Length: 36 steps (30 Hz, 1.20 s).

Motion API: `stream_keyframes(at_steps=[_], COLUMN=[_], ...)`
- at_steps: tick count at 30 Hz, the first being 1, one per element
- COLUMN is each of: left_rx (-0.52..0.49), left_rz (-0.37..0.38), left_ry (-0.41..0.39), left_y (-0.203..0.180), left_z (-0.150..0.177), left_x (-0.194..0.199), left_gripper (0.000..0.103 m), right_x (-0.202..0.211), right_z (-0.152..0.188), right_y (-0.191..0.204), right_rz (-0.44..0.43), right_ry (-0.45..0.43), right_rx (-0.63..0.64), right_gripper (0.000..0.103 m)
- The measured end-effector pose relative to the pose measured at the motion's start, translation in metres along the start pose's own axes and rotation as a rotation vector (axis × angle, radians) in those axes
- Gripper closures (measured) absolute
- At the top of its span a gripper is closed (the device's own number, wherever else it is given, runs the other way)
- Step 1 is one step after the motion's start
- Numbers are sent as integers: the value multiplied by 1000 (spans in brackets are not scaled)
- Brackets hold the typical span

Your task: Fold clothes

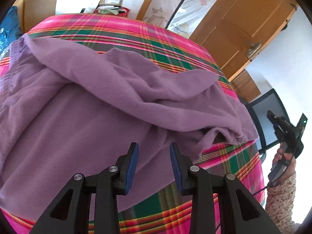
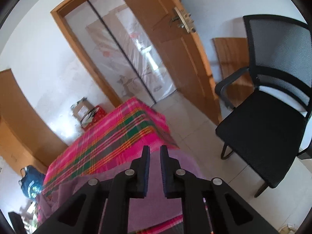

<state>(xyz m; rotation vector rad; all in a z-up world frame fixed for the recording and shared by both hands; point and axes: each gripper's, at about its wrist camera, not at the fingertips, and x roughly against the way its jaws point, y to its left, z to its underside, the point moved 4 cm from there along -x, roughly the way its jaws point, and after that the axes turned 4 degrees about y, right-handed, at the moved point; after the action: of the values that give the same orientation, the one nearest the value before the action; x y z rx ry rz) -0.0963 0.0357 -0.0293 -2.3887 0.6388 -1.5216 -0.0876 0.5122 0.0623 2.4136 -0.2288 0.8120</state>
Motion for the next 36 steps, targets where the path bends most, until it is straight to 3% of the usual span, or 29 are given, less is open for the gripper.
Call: stream_keyframes(at_steps=[5,10,14,20,27,30,33,36], left_rx=[7,2,-25,21,64,86,88,82], left_rz=[20,17,4,50,93,105,104,99], left_ry=[38,40,32,44,36,37,42,42], left_y=[-7,-12,-15,-9,-8,-6,-5,-6], left_z=[-8,-15,-19,-28,-40,-45,-45,-46], left_x=[-13,-18,-17,-18,-18,-19,-21,-22], left_gripper=[68,68,68,68,68,68,68,68], right_x=[-3,-7,-10,-17,-24,-32,-35,-34], right_z=[25,60,84,106,121,119,116,115], right_y=[40,79,102,106,117,114,113,118], right_rz=[-95,-167,-157,-179,-90,-50,-64,-100], right_ry=[82,182,228,311,326,315,325,332], right_rx=[148,304,469,543,703,692,656,652], right_gripper=[88,75,66,58,57,57,57,74])
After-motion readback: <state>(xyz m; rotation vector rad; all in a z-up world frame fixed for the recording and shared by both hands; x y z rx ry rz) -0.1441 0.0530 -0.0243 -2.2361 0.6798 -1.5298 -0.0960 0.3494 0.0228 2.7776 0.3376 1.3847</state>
